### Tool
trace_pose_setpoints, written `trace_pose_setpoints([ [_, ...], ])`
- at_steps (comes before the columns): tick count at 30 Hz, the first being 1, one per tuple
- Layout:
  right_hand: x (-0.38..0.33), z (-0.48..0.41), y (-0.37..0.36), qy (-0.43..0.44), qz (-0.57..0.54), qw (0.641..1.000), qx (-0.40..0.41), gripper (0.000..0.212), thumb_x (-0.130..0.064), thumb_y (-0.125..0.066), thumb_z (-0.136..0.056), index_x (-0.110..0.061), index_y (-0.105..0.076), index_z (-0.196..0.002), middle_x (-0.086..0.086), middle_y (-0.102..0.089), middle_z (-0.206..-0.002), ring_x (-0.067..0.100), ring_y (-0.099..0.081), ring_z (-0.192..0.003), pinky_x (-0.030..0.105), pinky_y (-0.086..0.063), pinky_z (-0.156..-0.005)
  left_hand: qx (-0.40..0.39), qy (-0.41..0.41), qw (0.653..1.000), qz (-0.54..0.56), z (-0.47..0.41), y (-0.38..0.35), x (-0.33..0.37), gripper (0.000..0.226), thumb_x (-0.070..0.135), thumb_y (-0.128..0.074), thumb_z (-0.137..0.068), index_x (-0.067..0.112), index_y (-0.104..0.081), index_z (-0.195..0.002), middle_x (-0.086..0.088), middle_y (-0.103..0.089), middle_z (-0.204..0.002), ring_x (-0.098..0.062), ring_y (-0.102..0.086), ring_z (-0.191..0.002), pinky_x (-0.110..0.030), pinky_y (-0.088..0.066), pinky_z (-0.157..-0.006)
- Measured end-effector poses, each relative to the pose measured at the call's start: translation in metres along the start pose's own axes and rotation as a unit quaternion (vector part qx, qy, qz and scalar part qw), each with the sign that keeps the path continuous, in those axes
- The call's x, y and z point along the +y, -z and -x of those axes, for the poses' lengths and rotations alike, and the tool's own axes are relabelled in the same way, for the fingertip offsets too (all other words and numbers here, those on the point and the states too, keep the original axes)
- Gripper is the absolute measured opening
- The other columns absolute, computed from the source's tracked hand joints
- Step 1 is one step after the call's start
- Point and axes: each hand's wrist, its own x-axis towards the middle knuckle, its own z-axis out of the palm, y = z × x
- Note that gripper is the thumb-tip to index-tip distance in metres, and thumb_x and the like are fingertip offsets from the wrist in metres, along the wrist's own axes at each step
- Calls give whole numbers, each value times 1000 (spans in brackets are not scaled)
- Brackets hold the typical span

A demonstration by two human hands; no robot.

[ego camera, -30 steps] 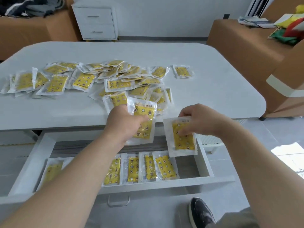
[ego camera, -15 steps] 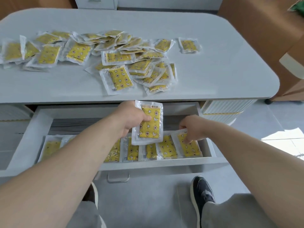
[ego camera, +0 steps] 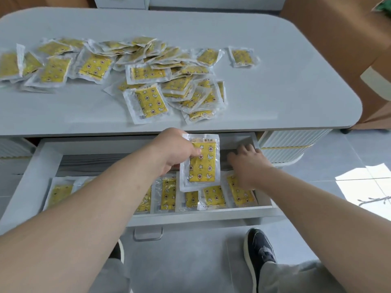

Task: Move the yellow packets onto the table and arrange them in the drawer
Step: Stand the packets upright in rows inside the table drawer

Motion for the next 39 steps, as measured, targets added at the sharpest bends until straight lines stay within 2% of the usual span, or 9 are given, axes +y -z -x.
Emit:
trace_pose_setpoints([
  [3,17,7,26,6,-318,947,-49,62,5,-63,-79,-20,-55,-135,3,-64,-122,23,-61,-112,38,-54,-97,-5,-3,1000,-22,0,0,-2,54,11,-77,-85,13,-59,-136,-9,-68,-124,-27,-63,-115,-43,-48,-105],
  [6,27,20,43,42,-617,780,-93,71,18,-68,-73,-20,-56,-133,8,-72,-117,27,-71,-107,43,-58,-94,-10,-16,999,-35,5,-5,-1,31,13,-79,-84,12,-70,-113,-8,-74,-105,-27,-70,-101,-45,-54,-98],
  [7,27,23,46,49,-664,740,-96,69,18,-69,-76,-20,-57,-131,12,-72,-117,30,-72,-104,42,-58,-91,-14,-21,999,-37,7,-8,0,25,12,-80,-83,11,-71,-106,-8,-75,-101,-27,-71,-97,-46,-56,-95],
  [9,22,25,50,57,-687,721,-74,57,9,-76,-81,-19,-61,-128,15,-72,-112,29,-74,-94,36,-60,-79,-23,-36,999,-29,13,-14,2,19,8,-80,-83,11,-72,-100,-9,-76,-95,-27,-73,-91,-46,-59,-90],
  [13,19,24,49,67,-601,796,-43,25,-9,-82,-83,-16,-71,-104,2,-77,-83,15,-73,-70,23,-55,-61,8,-109,988,-110,24,-22,5,25,20,-83,-81,18,-65,-98,-5,-75,-88,-20,-73,-77,-40,-61,-73],
  [18,34,17,27,19,-419,907,-21,15,-20,-82,-84,-22,-70,-93,-4,-75,-87,14,-73,-80,25,-57,-68,165,-223,928,-249,42,-3,16,17,33,-72,-91,26,-59,-99,7,-70,-82,-14,-66,-80,-38,-56,-76],
  [28,0,-7,-27,4,-169,984,-55,54,-38,-71,-91,-21,-53,-139,6,-55,-134,26,-62,-106,31,-52,-84,231,-248,916,-216,35,16,28,7,26,-68,-92,23,-63,-95,7,-69,-82,-15,-65,-81,-31,-54,-69],
  [35,-4,-8,-4,-24,-59,998,-29,65,-53,-72,-87,-22,-45,-138,6,-48,-128,26,-64,-96,34,-54,-69,236,-254,897,-276,24,27,31,10,26,-66,-93,24,-59,-101,5,-67,-94,-19,-63,-83,-35,-54,-70],
  [39,-7,-3,47,-9,-86,994,-67,52,-44,-67,-93,-13,-49,-131,4,-58,-111,27,-61,-97,34,-52,-76,251,-248,886,-301,13,44,37,12,23,-63,-95,22,-62,-107,3,-63,-111,-18,-56,-92,-31,-43,-72],
])
